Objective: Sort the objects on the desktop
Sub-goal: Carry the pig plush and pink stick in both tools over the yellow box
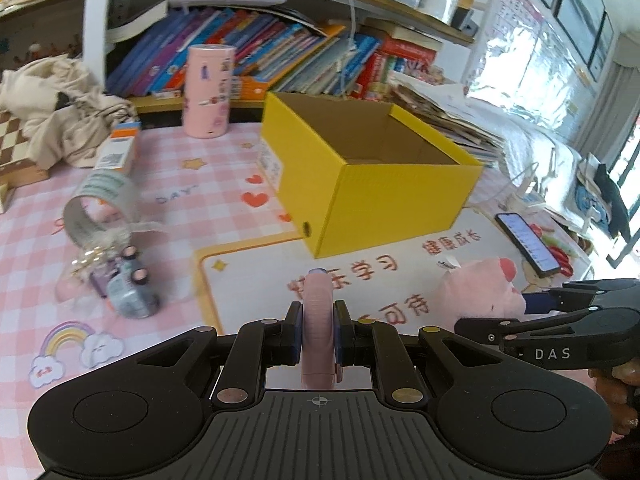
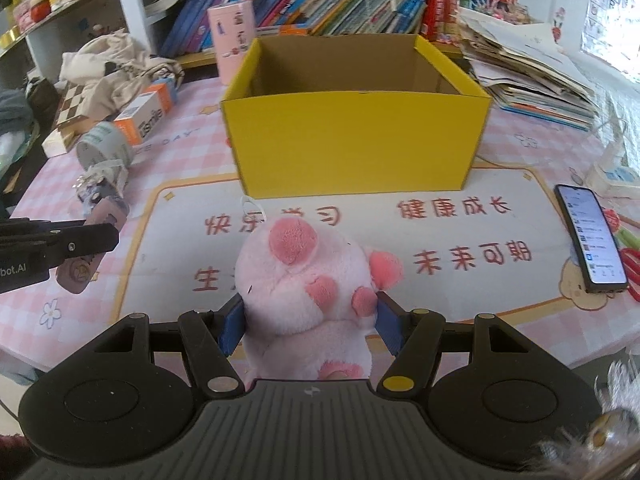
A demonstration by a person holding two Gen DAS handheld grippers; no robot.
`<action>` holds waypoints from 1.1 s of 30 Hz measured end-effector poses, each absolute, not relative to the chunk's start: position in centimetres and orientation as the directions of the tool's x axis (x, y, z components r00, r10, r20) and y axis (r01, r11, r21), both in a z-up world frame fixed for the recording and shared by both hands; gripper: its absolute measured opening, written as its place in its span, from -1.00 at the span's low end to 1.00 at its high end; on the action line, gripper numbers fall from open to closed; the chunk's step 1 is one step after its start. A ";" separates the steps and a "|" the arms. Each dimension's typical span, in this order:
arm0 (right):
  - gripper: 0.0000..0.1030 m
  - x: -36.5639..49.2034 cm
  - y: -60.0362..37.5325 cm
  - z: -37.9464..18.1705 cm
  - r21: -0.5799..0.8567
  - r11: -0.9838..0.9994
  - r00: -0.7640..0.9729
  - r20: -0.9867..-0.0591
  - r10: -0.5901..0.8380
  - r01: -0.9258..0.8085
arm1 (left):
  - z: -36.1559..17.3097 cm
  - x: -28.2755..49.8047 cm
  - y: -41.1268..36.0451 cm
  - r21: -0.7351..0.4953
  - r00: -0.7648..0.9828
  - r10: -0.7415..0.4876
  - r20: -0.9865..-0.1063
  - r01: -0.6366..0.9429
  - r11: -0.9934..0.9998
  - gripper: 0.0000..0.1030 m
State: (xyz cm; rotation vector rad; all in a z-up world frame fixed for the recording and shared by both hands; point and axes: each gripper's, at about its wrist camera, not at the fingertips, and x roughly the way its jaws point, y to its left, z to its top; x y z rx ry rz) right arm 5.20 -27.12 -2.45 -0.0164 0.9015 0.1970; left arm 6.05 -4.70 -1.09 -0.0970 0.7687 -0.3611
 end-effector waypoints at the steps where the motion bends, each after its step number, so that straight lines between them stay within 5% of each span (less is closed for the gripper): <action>1: 0.23 5.3 -27.5 -2.5 0.069 0.982 0.603 -0.781 0.162 -0.175 | -1.1 6.1 -5.1 -0.215 0.659 -0.356 -0.662 0.287 0.933 -0.74; 33: 0.23 10.9 -35.4 -1.2 0.083 0.969 0.623 -0.753 0.213 -0.231 | 0.1 11.1 -15.4 -0.161 0.660 -0.379 -0.649 0.368 0.916 -0.74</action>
